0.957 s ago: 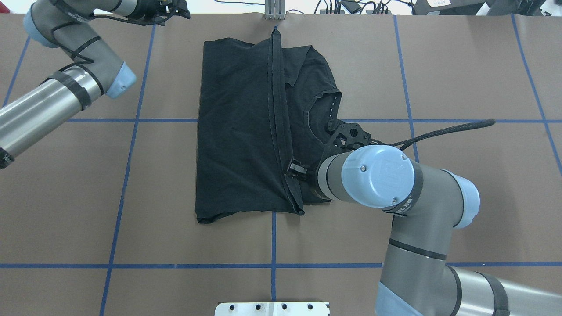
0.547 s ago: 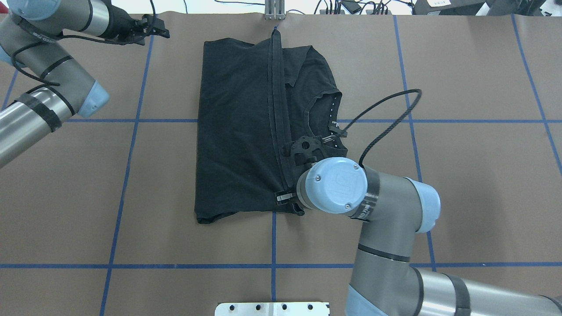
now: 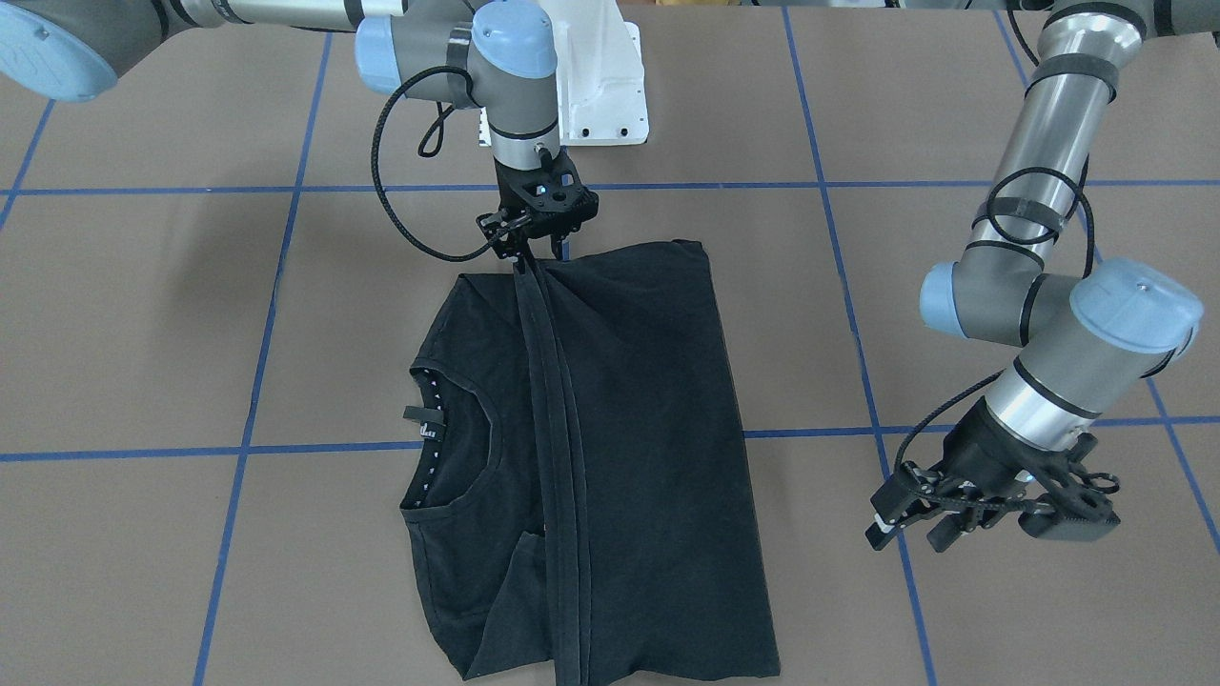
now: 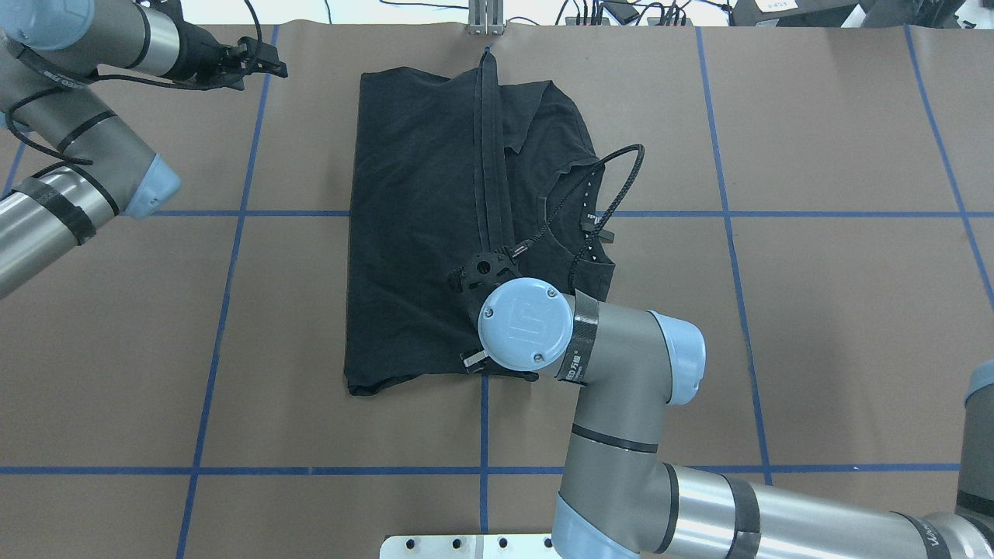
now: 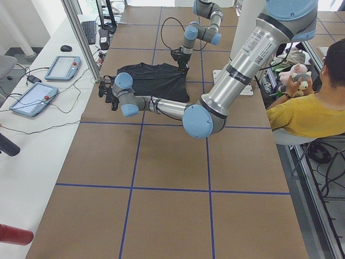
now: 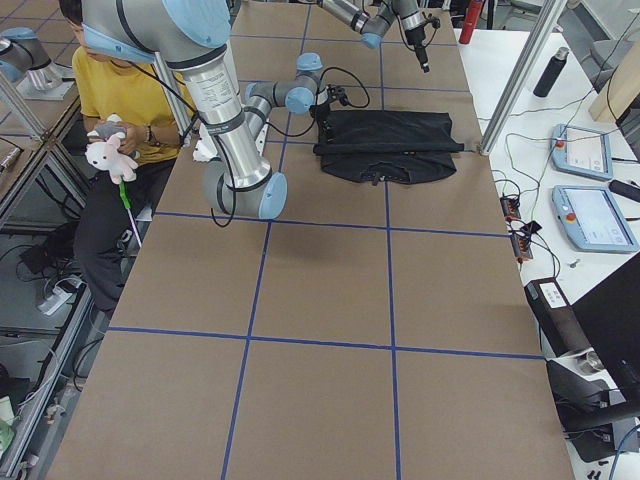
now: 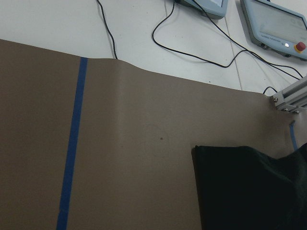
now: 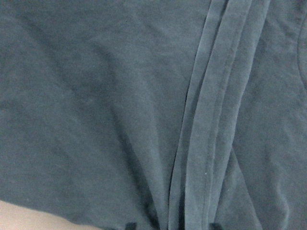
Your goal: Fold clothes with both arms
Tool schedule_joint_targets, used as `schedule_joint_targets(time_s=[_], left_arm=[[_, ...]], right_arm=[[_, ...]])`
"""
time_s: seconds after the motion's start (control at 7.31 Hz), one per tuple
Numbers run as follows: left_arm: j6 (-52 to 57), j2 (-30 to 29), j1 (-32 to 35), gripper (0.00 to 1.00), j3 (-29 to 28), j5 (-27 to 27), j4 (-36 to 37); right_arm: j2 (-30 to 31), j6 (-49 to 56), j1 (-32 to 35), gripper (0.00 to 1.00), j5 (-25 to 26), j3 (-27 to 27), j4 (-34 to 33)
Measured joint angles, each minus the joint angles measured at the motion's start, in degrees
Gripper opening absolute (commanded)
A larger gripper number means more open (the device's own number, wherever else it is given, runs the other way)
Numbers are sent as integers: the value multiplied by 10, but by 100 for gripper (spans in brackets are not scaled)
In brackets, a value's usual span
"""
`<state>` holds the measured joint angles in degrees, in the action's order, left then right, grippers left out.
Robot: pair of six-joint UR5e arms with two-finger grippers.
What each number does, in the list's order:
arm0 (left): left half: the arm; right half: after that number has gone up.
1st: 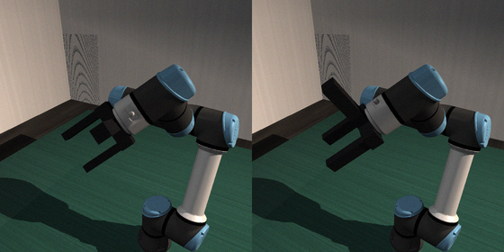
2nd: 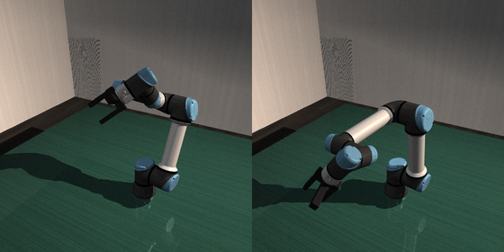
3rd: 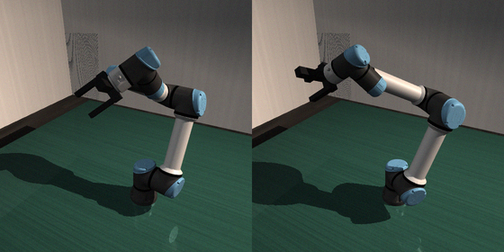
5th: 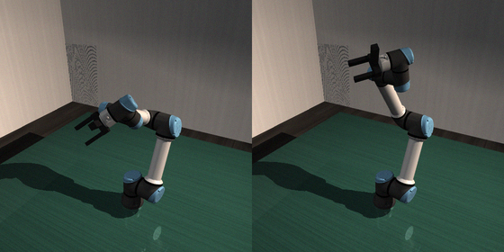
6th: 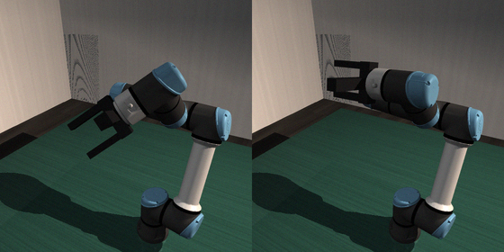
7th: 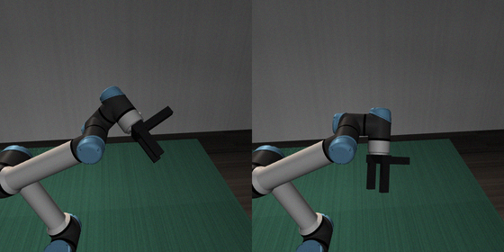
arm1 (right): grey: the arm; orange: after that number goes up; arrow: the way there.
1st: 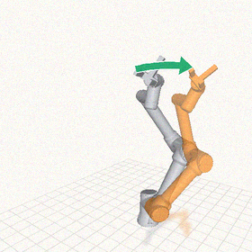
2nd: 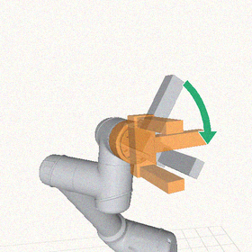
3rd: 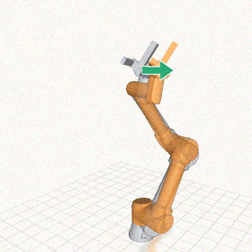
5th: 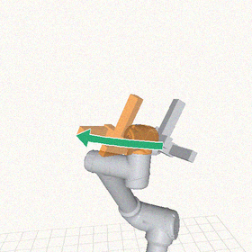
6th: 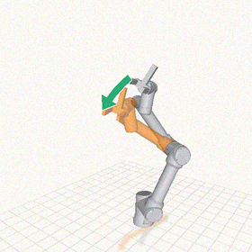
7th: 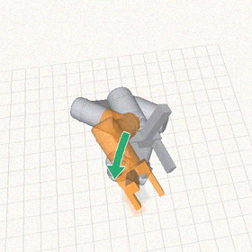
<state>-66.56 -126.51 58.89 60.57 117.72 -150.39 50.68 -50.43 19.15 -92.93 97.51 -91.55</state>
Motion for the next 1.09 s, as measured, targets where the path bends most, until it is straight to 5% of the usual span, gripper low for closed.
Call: schedule_joint_targets(time_s=[0.14, 0.82, 1.09], left_arm=[[0, 0, 0, 89, 0, 0, 0], [-7, 0, -1, 89, -2, -1, -2], [-8, -1, 0, 89, -2, -1, -4]], right_arm=[[0, 4, -3, 59, 1, -2, -4], [5, 6, -7, 0, 3, 0, -16], [5, 8, -6, 0, 1, 1, -16]])
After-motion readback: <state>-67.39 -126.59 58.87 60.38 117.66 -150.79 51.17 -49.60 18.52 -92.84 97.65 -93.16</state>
